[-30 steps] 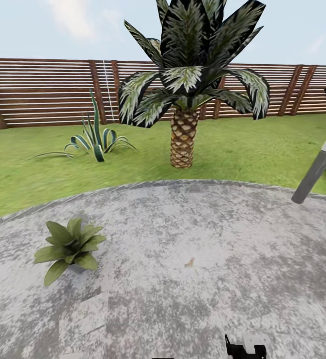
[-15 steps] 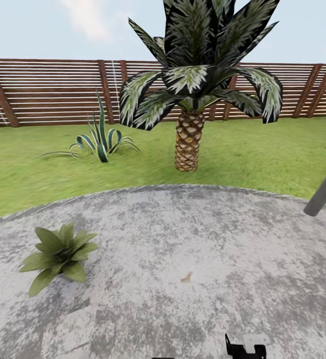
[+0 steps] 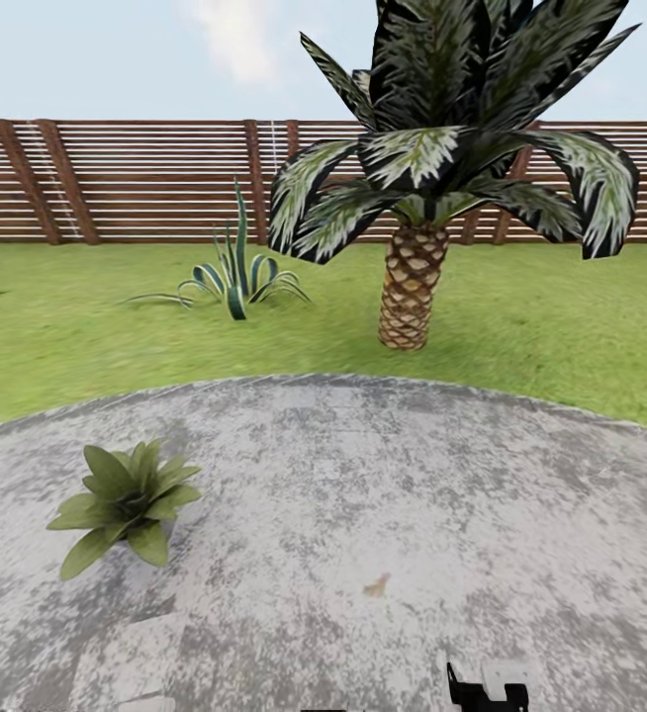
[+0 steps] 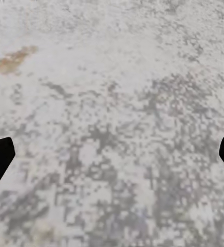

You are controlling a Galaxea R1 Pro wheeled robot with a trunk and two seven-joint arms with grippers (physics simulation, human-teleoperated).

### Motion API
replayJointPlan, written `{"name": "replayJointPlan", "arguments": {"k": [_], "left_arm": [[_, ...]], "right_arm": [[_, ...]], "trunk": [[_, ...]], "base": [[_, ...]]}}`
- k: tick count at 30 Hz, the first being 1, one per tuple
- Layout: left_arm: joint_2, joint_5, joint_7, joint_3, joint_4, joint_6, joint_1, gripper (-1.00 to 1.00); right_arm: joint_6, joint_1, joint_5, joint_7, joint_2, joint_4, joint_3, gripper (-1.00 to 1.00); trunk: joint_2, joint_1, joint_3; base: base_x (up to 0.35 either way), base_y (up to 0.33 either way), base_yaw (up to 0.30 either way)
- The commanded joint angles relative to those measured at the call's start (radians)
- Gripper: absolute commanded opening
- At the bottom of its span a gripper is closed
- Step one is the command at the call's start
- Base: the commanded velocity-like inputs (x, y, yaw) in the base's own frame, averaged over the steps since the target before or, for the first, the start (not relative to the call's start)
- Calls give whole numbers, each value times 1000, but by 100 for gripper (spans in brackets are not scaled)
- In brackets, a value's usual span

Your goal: Pick up the pesticide atomizer in the garden and spray insectifuge to fully cover both potted plants in the garden.

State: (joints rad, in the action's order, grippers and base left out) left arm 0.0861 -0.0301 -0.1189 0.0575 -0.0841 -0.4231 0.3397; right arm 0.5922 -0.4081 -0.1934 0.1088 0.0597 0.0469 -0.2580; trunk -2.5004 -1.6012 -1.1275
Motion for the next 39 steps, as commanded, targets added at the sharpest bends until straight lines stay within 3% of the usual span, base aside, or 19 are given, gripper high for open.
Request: {"name": "replayJointPlan", "arguments": {"k": [1, 25, 30, 39], "left_arm": [[0, -3, -1, 5, 1, -4, 1, -100], [2, -1, -2, 8, 0, -5, 1, -100], [2, 42, -1, 6, 0, -5, 1, -100], [-4, 45, 1, 3, -7, -5, 1, -100]], "right_arm": [[1, 0, -8, 3, 0, 0, -9, 100], [1, 0, -9, 4, 0, 1, -8, 100], [1, 0, -8, 4, 0, 1, -9, 100], [1, 0, -6, 3, 0, 1, -9, 100]], "trunk": [[0, 0, -1], [0, 0, -1], [0, 0, -1], [0, 0, -1]], "base": [[178, -267, 278], [140, -271, 278], [157, -267, 278], [66, -65, 278]]}}
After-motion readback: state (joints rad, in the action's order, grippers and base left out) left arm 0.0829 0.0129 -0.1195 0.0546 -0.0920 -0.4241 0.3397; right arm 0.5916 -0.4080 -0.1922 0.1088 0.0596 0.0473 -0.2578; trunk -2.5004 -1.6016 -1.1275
